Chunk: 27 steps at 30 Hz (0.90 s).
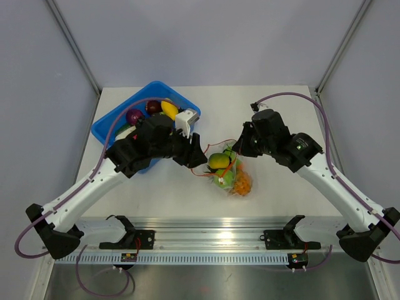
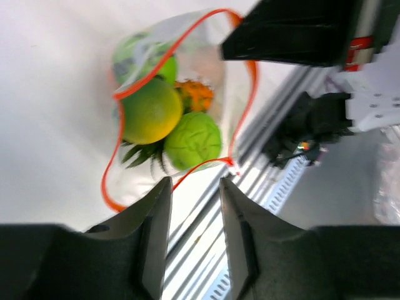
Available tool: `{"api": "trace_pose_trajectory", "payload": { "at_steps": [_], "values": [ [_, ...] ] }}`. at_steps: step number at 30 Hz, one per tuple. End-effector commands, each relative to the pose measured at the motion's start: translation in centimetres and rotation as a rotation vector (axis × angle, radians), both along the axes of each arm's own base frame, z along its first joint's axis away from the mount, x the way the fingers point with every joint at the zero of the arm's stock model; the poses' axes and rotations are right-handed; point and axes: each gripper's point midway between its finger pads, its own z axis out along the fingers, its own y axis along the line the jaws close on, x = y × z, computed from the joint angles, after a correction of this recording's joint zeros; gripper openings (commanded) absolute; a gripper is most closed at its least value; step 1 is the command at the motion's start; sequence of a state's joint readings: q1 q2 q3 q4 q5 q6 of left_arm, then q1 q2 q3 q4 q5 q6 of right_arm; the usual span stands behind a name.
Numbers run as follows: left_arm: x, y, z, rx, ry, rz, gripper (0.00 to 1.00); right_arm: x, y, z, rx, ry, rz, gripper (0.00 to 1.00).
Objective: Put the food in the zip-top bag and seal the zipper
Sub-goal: Adjust the zipper food storage bag at the center of the board.
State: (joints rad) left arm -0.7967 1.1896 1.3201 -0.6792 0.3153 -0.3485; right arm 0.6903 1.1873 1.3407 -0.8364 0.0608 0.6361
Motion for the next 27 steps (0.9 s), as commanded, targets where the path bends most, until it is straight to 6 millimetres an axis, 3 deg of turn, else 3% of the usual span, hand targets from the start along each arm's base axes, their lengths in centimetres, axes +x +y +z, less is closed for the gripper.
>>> {"api": "trace_pose_trajectory", "payload": {
  "at_steps": [1,3,5,14,15,18,19,22,23,25,26,27],
  "values": [
    [2.7,3.1,-4.8,0.194,-0.018,0.187,0.56,0.6,1.1,1.8,0.056,-0.056,0.015,0.00],
    [3.0,3.5,-6.9,0.230,0.010,0.226,0.69,0.7,1.2,2.0,0.059,-0.057,0.020,0.00],
    [3.4,3.5,-7.7,0.228,0.011,0.248,0.74,0.7,1.2,1.9,0.054,-0.057,0.020,0.00],
    [4.5,2.5,-11.6,0.270,0.054,0.263,0.57,0.6,1.0,2.1,0.054,-0.059,0.018,0.00],
    [4.5,2.3,-11.5,0.266,0.054,0.257,0.46,0.7,1.0,2.0,0.052,-0.061,0.016,0.00],
    [4.7,1.3,-10.3,0.236,0.056,0.233,0.12,0.9,0.7,1.5,0.029,-0.063,0.010,0.00],
    [5.0,0.7,-8.6,0.200,0.037,0.227,0.00,1.0,0.5,1.3,0.017,-0.066,0.005,0.00],
    [5.0,-0.4,-5.7,0.125,0.007,0.191,0.00,1.6,0.1,0.4,-0.025,-0.073,-0.019,0.00],
    [5.2,-0.8,-3.8,0.088,-0.017,0.186,0.00,1.9,-0.2,0.1,-0.048,-0.071,-0.033,0.00],
    [4.9,-1.2,-1.5,0.036,-0.044,0.161,0.00,2.4,-0.5,0.7,-0.077,-0.086,-0.042,0.00],
    [4.9,-1.5,0.6,-0.006,-0.072,0.153,0.00,2.5,-1.0,1.0,-0.103,-0.090,-0.053,0.00],
    [4.6,-1.8,1.8,-0.037,-0.079,0.134,0.00,2.8,-1.0,2.6,-0.097,-0.127,-0.054,0.00]
  ]
}}
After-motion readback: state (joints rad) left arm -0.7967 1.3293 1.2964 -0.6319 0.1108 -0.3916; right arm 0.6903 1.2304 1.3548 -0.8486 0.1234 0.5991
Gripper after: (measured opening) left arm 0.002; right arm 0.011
